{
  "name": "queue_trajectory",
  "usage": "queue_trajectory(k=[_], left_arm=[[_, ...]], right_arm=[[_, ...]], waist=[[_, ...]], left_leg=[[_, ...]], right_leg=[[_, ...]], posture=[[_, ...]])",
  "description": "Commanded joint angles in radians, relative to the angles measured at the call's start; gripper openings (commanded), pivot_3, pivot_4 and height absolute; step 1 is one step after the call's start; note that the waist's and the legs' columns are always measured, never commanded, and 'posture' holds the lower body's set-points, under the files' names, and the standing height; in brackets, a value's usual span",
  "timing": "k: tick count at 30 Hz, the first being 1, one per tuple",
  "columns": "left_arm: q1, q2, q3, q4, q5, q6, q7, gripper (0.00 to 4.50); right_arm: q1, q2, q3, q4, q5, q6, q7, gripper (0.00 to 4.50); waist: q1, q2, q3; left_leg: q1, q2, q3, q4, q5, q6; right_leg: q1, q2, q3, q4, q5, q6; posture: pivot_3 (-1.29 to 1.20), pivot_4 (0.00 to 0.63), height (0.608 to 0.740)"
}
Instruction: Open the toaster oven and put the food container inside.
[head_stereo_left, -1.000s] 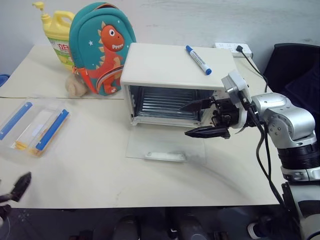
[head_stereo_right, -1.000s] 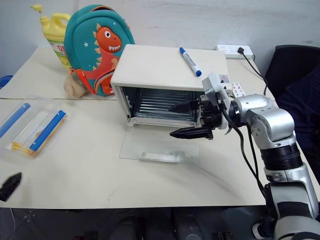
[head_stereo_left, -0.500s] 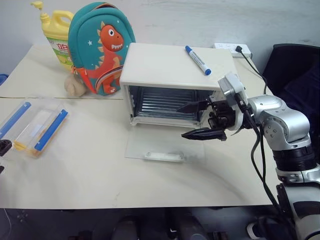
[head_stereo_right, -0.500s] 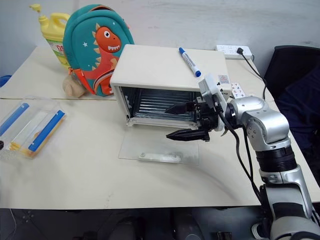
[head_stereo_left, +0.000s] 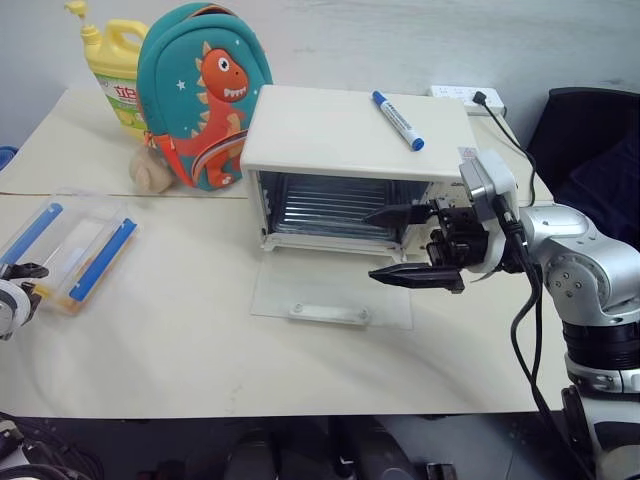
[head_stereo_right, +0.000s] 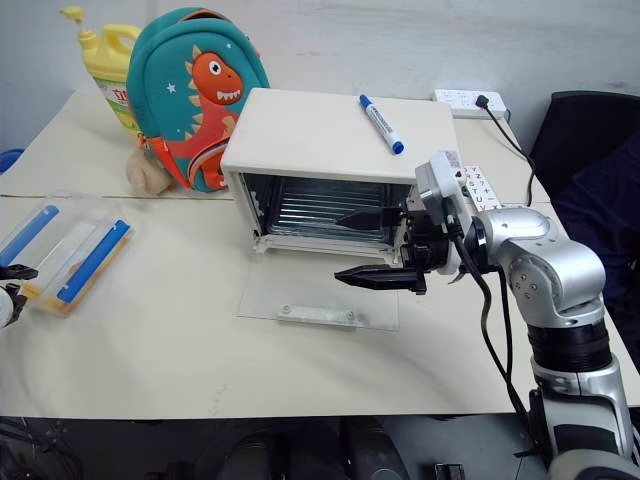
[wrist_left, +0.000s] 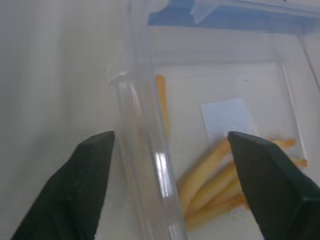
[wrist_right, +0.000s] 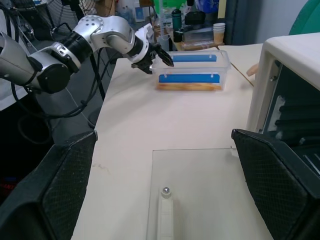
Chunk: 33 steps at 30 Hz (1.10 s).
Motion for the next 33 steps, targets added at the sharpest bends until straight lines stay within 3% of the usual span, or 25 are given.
queue_trajectory(k=[1, 7, 10, 14, 19, 26, 29, 33], left_arm=[[-0.036, 0.028, -0.007, 0.035, 0.057, -0.011, -0.021, 2.62], [-0.063, 0.048, -0.007, 0.073, 0.117, 0.024, -0.05, 0.69], [-0.044, 0.087, -0.005, 0.073, 0.147, 0.074, -0.103, 0.06], [-0.008, 0.188, -0.033, 0.044, 0.153, 0.223, -0.263, 0.0], [0.111, 0.385, -0.09, -0.106, 0.156, 0.42, -0.651, 0.0], [0.181, 0.494, -0.126, -0.384, 0.101, 0.54, -1.059, 0.0], [0.054, 0.452, -0.292, -0.481, -0.006, 0.546, -1.044, 0.0], [-0.098, 0.366, -0.465, -0.499, -0.045, 0.531, -0.914, 0.0]], right_arm=[[0.013, -0.025, -0.057, -0.058, 0.035, 0.007, -0.029, 4.5], [0.055, -0.056, -0.082, -0.096, 0.05, 0.019, -0.058, 4.5], [0.086, -0.095, -0.111, -0.105, 0.07, 0.052, -0.071, 4.5], [0.154, -0.137, -0.167, -0.141, 0.088, 0.058, -0.086, 4.5], [0.283, -0.192, -0.26, -0.178, 0.095, 0.046, -0.089, 4.5], [0.42, -0.207, -0.36, -0.231, 0.121, 0.048, -0.128, 4.5], [0.475, -0.203, -0.397, -0.25, 0.118, 0.035, -0.145, 4.5], [0.521, -0.208, -0.439, -0.275, 0.13, 0.034, -0.162, 4.5]], waist=[[0.001, 0.0, 0.0], [0.002, 0.0, 0.0], [0.002, -0.001, 0.0], [0.0, -0.002, 0.0], [-0.001, -0.004, 0.0], [-0.001, -0.002, 0.002], [0.003, -0.001, 0.002], [0.003, -0.001, 0.002]], left_leg=[[0.0, 0.0, 0.0, 0.0, 0.0, 0.0], [0.0, 0.0, 0.0, 0.0, 0.0, 0.0], [0.0, 0.0, -0.001, 0.0, 0.0, 0.0], [-0.001, 0.0, -0.001, -0.001, 0.0, 0.0], [-0.003, 0.0, 0.0, -0.001, 0.0, -0.001], [-0.001, 0.0, 0.001, -0.003, 0.0, -0.002], [-0.001, 0.0, 0.001, -0.003, 0.0, -0.001], [-0.001, -0.002, 0.0, -0.003, -0.001, 0.0]], right_leg=[[0.0, 0.0, 0.0, 0.0, 0.0, 0.0], [0.0, 0.0, 0.0, 0.0, 0.0, 0.0], [0.0, 0.0, 0.0, 0.0, 0.0, 0.0], [-0.001, 0.0, 0.0, 0.0, 0.0, 0.0], [-0.003, 0.0, 0.0, -0.001, 0.0, -0.001], [-0.003, -0.001, 0.001, -0.001, -0.001, -0.002], [-0.003, 0.0, 0.001, -0.001, -0.001, -0.002], [-0.002, 0.0, 0.003, -0.001, 0.0, 0.0]], posture=[[0.0, 0.15, 0.74], [0.0, 0.15, 0.74], [0.0, 0.15, 0.74], [0.0, 0.15, 0.74], [0.0, 0.15, 0.74], [0.0, 0.15, 0.74], [0.0, 0.15, 0.74], [0.0, 0.15, 0.74]])
